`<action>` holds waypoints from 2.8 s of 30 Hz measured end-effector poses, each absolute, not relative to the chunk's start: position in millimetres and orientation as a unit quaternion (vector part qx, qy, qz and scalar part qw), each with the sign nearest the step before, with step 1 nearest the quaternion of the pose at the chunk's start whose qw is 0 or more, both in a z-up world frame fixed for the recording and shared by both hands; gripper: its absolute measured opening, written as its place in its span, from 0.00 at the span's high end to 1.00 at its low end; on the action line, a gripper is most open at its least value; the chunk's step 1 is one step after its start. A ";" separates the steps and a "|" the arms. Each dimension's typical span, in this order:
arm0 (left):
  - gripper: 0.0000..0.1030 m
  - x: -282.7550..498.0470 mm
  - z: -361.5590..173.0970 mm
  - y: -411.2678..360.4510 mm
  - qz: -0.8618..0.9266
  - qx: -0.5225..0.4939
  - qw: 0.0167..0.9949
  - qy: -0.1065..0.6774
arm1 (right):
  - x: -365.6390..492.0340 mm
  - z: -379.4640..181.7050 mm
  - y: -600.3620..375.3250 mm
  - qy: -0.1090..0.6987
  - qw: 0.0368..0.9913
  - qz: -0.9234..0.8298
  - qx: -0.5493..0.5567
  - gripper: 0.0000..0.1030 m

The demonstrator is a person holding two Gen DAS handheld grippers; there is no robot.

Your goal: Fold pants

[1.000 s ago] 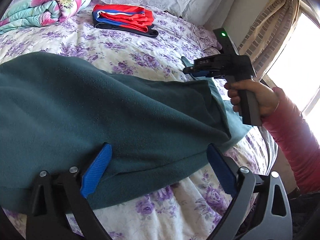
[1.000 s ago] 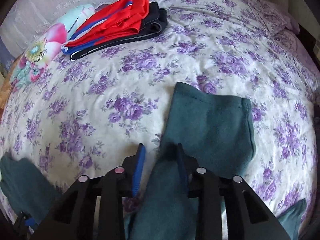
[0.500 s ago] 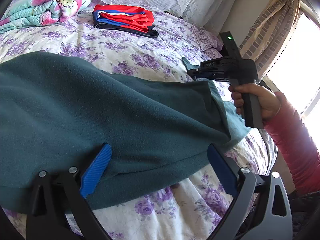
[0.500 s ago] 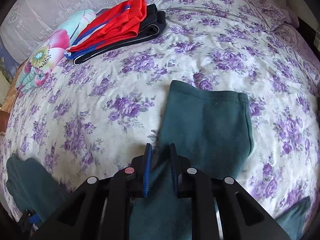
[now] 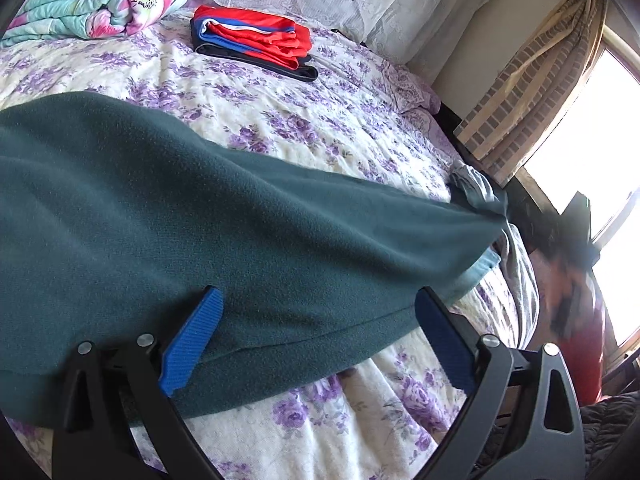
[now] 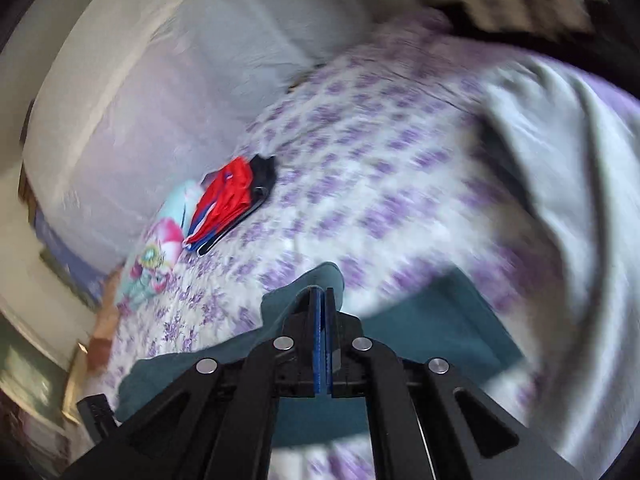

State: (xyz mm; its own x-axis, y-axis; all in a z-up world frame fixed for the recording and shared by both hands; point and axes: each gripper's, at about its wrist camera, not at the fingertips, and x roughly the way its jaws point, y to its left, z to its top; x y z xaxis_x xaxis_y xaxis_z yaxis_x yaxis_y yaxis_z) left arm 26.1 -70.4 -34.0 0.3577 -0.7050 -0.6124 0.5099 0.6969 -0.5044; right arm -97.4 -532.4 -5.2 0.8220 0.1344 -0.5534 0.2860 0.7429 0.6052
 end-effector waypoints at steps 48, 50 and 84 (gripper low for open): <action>0.07 25.4 -36.0 -69.2 -0.366 -0.119 0.819 0.426 | -104.3 -45.8 -430.0 0.349 0.899 -0.083 -0.252 0.68; 0.07 25.3 -36.0 -69.2 -0.366 -0.119 0.819 0.426 | -102.2 -46.9 -428.5 0.346 0.899 -0.082 -0.257 0.68; 0.06 24.3 -35.1 -72.7 -0.368 -0.120 0.817 0.426 | -99.5 -12.6 -437.8 0.319 0.945 -0.030 -0.062 0.55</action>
State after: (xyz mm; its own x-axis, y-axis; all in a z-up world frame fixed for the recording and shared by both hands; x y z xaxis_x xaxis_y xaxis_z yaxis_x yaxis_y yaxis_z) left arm 24.3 -72.7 -35.1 0.3654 -0.7040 -0.6090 0.4993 0.7004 -0.5100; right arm -99.5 -437.8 -12.6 0.7951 -0.0966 -0.5987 0.0171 0.9904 -0.1371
